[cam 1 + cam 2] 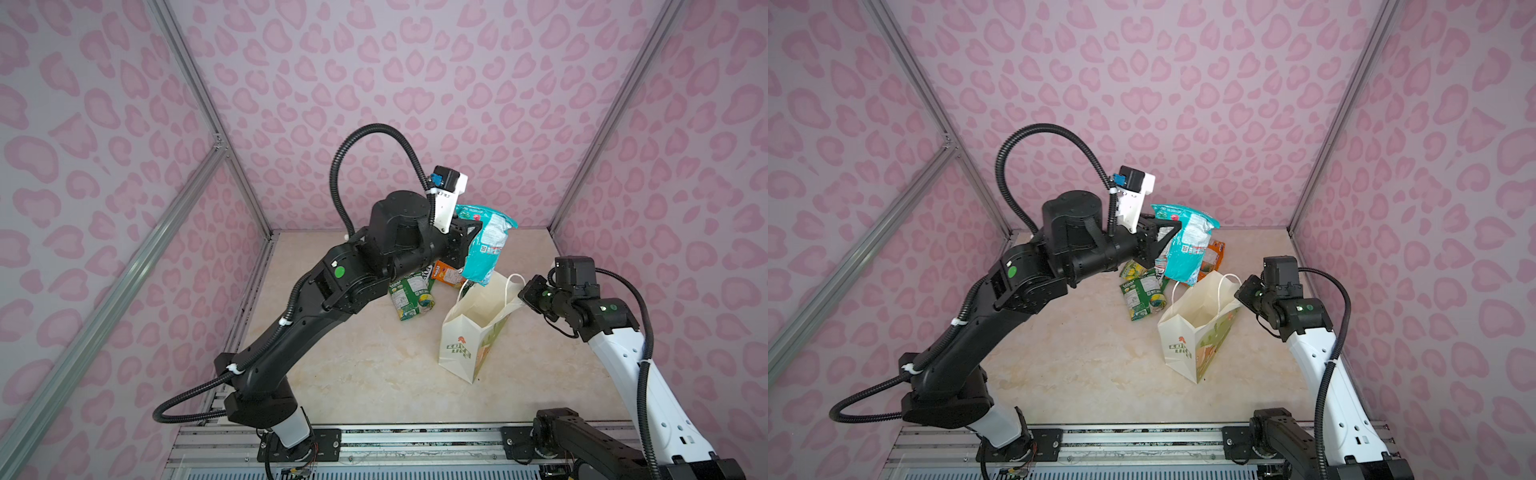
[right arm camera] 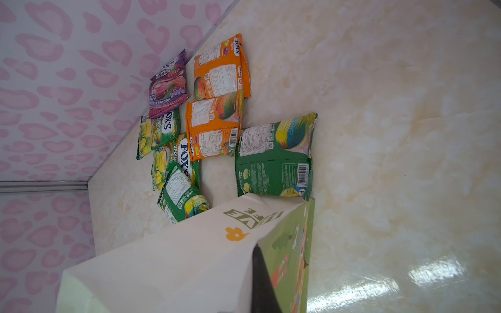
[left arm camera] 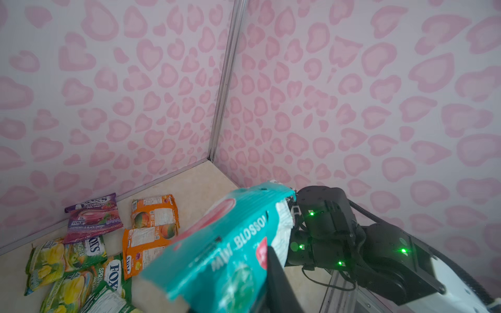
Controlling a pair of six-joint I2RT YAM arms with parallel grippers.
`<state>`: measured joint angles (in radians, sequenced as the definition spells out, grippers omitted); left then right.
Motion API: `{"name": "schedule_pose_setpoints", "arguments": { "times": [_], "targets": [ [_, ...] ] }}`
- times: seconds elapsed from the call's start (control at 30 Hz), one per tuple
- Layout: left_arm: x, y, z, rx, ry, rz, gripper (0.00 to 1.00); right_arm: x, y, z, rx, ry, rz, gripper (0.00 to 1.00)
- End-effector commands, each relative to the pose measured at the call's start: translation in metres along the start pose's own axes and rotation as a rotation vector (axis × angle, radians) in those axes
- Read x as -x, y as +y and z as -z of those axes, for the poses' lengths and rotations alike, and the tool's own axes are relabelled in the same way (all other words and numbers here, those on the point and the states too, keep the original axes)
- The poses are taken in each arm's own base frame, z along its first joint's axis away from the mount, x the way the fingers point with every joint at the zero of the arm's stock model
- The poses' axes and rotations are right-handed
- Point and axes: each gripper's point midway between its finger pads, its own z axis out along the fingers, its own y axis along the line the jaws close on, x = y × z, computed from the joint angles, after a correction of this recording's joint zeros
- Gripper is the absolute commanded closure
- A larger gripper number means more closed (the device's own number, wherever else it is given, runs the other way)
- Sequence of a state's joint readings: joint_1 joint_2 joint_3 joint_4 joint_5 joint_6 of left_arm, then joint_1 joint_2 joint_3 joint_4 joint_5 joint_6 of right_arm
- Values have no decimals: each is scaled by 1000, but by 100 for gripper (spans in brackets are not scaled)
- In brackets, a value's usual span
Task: Place the snacks into the paper bag
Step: Place the snack in the paper bag.
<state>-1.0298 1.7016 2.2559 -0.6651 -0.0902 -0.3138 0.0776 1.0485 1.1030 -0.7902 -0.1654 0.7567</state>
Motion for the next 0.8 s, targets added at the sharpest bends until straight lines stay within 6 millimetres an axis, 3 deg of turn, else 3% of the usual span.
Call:
{"name": "schedule_pose_setpoints", "arguments": {
  "times": [0.0, 0.17, 0.33, 0.53, 0.77],
  "targets": [
    [-18, -1, -21, 12, 50, 2, 92, 3, 4, 2, 22, -18, 9, 100],
    [-61, 7, -56, 59, 168, -3, 92, 0, 3, 3, 27, -13, 11, 100],
    [-101, 12, -73, 104, 278, -31, 93, 1, 1, 5, 29, -37, 7, 100],
    [-144, 19, -77, 152, 401, -76, 93, 2, 0, 6, 30, -50, 3, 100],
    [-177, 22, -78, 163, 493, -102, 93, 3, 0, 6, 32, -55, 1, 100]
  ]
}}
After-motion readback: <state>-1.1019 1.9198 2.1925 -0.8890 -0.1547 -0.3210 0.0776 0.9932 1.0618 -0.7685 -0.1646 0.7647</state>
